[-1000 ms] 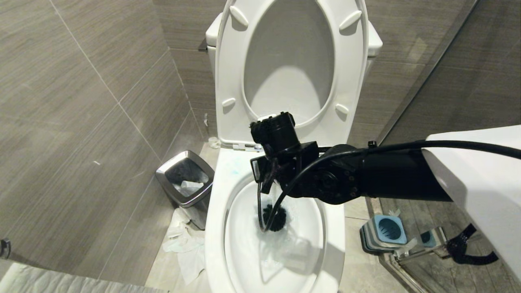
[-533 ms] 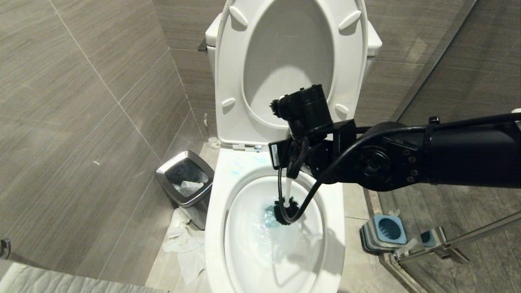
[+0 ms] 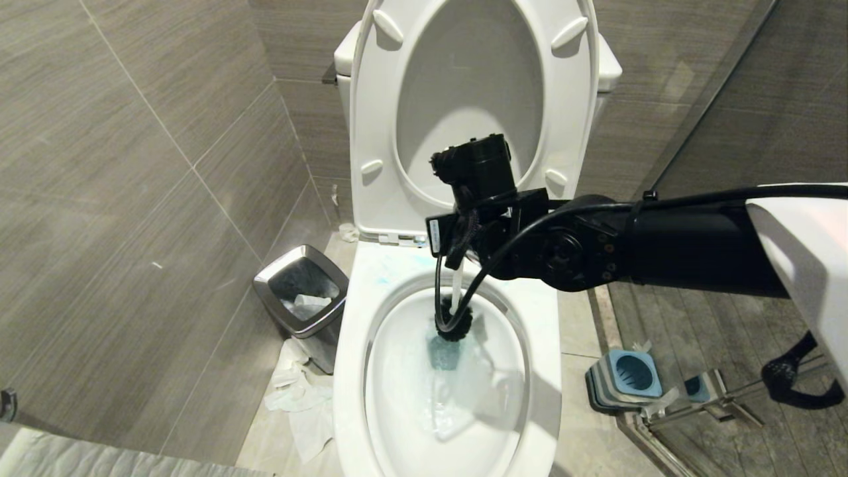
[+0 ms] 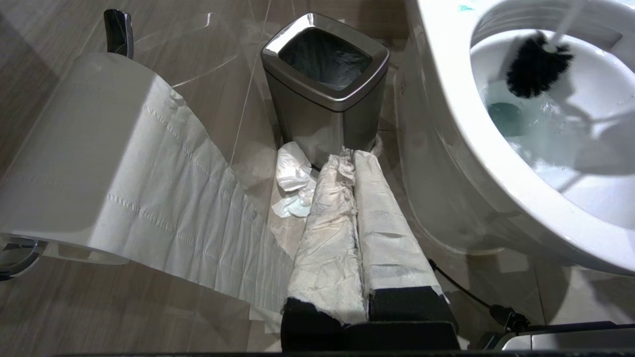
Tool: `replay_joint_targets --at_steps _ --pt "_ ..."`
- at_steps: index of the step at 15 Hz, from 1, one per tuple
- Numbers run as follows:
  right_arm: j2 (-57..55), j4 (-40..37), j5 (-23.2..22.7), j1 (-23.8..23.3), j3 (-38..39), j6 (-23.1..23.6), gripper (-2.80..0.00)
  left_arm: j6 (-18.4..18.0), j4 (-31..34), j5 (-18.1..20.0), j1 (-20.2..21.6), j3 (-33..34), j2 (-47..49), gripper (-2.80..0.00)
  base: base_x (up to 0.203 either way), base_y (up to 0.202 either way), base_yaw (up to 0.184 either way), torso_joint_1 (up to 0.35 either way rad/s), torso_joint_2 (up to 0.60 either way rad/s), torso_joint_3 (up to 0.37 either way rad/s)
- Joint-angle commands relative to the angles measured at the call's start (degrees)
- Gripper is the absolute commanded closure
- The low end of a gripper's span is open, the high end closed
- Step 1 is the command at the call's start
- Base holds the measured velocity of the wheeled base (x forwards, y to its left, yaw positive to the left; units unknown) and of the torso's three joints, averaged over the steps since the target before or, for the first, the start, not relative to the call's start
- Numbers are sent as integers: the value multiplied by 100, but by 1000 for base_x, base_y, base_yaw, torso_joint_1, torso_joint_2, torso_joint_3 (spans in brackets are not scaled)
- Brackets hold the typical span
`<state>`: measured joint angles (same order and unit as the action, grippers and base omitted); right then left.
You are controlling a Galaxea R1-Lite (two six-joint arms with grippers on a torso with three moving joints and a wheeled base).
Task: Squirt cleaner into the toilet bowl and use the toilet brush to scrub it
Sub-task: Scrub the toilet bowl
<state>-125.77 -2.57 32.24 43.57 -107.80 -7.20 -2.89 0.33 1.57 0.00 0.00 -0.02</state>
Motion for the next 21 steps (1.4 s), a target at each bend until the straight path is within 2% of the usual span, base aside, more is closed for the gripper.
replay_joint_targets --at_steps 1,5,7,12,14,16,18,21 --pt "-435 -26 12 94 -413 25 0 -1 2 1 0 9 10 0 0 0 0 0 0 0" --pt "-508 -47 18 676 -320 5 0 -1 2 1 0 9 2 0 0 0 0 0 0 0" --pt "-312 -50 41 857 41 -30 0 -1 2 1 0 9 2 0 0 0 0 0 0 0" --pt "977 4 20 1063 2125 -222 0 -1 2 1 0 9 2 0 0 0 0 0 0 0" --pt "1579 16 13 1010 2786 -344 0 -1 2 1 0 9 2 0 0 0 0 0 0 0" --pt "1918 19 10 704 3115 -389 0 -1 2 1 0 9 2 0 0 0 0 0 0 0" --pt "1967 31 7 389 3112 -378 0 -1 2 1 0 9 2 0 0 0 0 0 0 0" --pt "1660 348 6 180 2843 -267 0 -1 2 1 0 9 2 0 0 0 0 0 0 0"
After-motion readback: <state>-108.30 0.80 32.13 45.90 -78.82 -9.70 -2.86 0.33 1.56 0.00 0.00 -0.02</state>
